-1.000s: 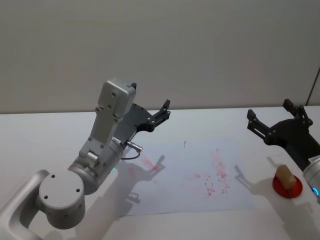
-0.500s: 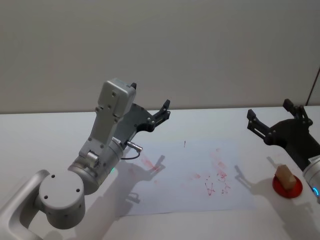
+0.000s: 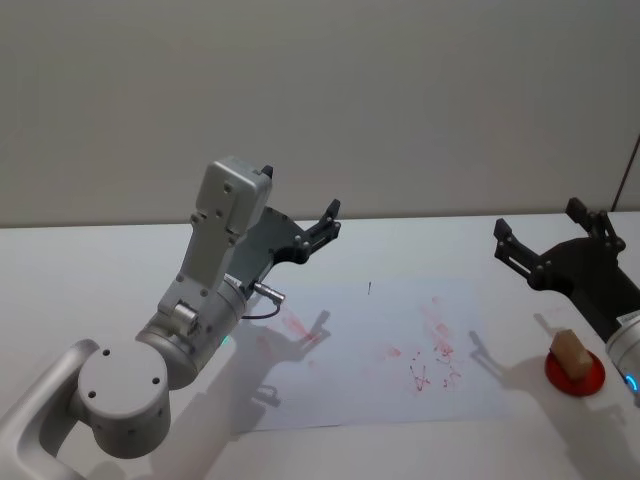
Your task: Use the one hand to pick up the stamp and affix it onto the A4 paper.
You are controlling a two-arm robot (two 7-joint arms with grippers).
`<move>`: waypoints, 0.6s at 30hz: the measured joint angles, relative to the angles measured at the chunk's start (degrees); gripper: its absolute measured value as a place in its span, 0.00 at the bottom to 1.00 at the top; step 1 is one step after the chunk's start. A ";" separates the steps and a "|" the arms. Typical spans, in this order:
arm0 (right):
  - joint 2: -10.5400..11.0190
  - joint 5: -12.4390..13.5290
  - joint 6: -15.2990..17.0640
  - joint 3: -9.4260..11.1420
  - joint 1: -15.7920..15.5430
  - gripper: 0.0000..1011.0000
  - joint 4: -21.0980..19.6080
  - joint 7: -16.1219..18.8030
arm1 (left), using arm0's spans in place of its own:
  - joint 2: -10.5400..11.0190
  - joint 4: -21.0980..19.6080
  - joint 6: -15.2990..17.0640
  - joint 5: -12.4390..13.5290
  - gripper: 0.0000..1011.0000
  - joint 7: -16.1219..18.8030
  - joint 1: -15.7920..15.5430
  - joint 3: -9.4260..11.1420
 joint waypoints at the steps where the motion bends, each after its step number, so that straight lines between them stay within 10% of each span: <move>1: 0.00 0.00 0.00 0.00 0.00 0.99 0.00 0.00 | 0.00 0.00 0.00 0.00 0.99 0.00 0.00 0.00; 18: 0.72 -0.71 2.68 -0.19 -3.19 0.99 -3.46 -2.78 | 0.00 0.00 0.00 0.00 0.99 0.00 0.00 0.00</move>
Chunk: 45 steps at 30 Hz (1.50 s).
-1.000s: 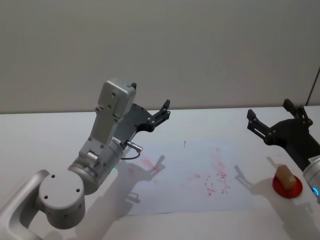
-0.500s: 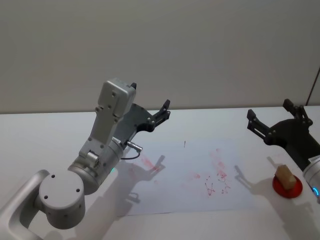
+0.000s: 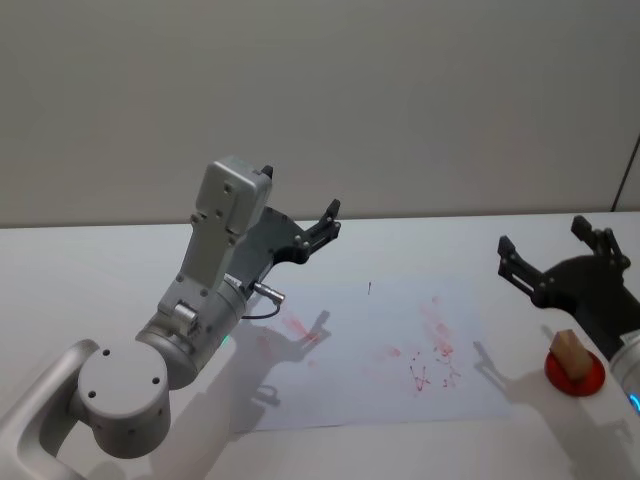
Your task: Use the one hand to pick up the stamp and affix it onto the A4 paper.
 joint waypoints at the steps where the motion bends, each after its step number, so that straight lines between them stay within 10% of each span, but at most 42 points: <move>1: 0.16 -0.05 0.61 -0.06 -0.81 0.99 -0.73 -1.02 | 0.00 0.00 0.00 0.00 0.99 0.00 0.00 0.00; 21: 1.53 0.07 7.31 0.44 -10.17 0.99 -7.21 -13.21 | 0.00 0.00 0.00 0.00 0.99 0.00 0.00 0.00; 45: -0.24 0.21 12.89 1.61 -7.38 0.99 -2.44 -10.69 | 0.00 0.00 0.00 0.00 0.99 0.00 0.00 0.00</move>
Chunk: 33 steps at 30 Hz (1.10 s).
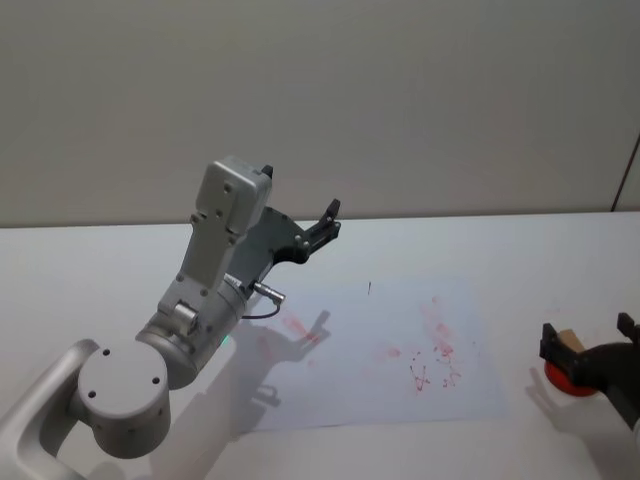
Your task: Use the one hand to pick up the stamp and affix it onto the A4 paper.
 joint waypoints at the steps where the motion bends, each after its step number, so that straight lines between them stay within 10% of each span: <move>1: -0.04 0.01 0.13 0.03 0.02 0.99 0.14 0.00 | 0.00 0.00 0.00 0.00 0.99 0.00 0.00 0.00; 19: -0.95 -0.14 2.92 0.74 1.13 0.98 3.16 0.89 | 0.00 0.00 0.00 0.00 0.99 0.00 0.00 0.00; 33: -1.24 -0.34 3.71 0.89 1.63 0.62 4.12 1.46 | 0.00 0.00 0.00 0.00 0.99 0.00 0.00 0.00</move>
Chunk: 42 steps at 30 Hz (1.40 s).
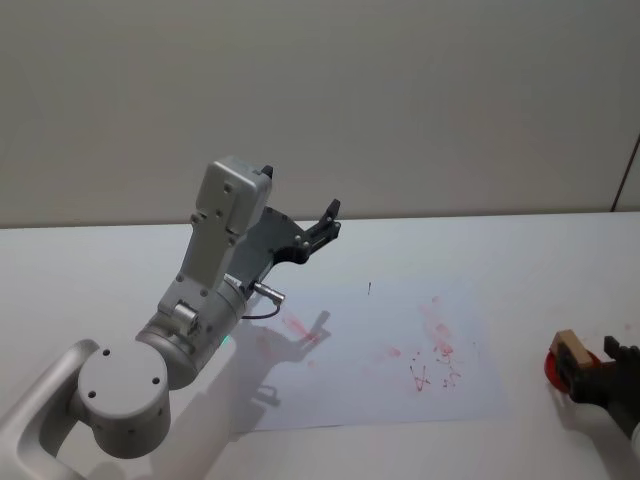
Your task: Use the one hand to pick up the stamp and affix it onto the A4 paper.
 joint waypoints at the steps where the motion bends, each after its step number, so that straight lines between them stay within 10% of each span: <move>1: -0.02 -0.01 0.05 0.01 0.03 0.58 0.05 0.03 | 0.00 0.00 0.00 0.00 0.99 0.00 0.00 0.00; 14: -0.11 -0.53 -0.05 0.06 0.29 0.23 0.25 0.76 | 0.00 0.00 0.00 0.00 0.99 0.00 0.00 0.00; 42: -3.77 -8.38 -5.36 -2.66 11.03 0.23 6.27 18.63 | 0.00 0.00 0.00 0.00 0.99 0.01 0.00 0.00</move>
